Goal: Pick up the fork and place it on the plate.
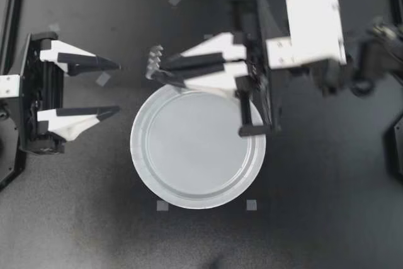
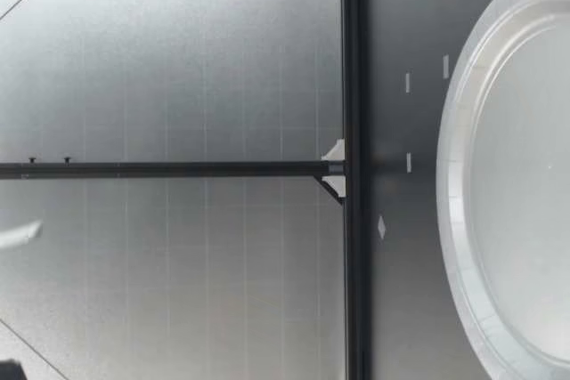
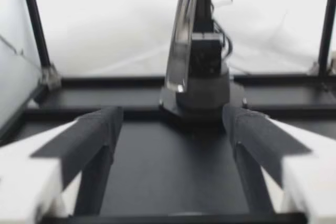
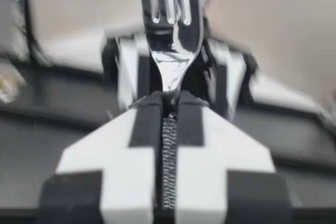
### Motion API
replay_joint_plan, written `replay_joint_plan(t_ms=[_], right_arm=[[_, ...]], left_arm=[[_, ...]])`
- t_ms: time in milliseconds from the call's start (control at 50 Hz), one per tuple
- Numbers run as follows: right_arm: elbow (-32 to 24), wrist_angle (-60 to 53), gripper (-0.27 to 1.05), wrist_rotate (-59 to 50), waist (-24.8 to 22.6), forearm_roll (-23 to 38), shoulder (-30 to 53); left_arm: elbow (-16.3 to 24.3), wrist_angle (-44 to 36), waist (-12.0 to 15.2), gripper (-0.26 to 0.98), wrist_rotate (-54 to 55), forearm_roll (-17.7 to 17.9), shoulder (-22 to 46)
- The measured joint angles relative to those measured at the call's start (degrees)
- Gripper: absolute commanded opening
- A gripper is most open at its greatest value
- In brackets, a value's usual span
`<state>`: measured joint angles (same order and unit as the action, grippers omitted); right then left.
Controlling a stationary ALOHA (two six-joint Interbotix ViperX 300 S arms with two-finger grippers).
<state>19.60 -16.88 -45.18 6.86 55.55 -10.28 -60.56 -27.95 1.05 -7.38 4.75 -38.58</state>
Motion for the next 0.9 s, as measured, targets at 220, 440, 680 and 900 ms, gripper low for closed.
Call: replay_joint_plan(t_ms=[220,440,680,900], right_arm=[[-3.43,-14.33,0.01,0.09,2.64,-1.49,7.12],[-4.66,-17.93,0.01,1.14,2.64,-1.58,8.96],[-5.27,-19.16,0.01,2.90,2.72,-1.67,10.46],[-5.62,-20.92,0.01,2.90,2.72,-1.76,10.99]], left_arm=[[-0.09,-2.29,-0.09,0.63,0.79,-2.37,3.34],[-0.09,-2.37,-0.70,0.63,2.72,-2.46,3.52],[0.18,-2.64,-4.22,0.63,3.60,-2.64,3.60],[0.18,-2.72,-4.66,0.54,3.78,-2.64,4.04]])
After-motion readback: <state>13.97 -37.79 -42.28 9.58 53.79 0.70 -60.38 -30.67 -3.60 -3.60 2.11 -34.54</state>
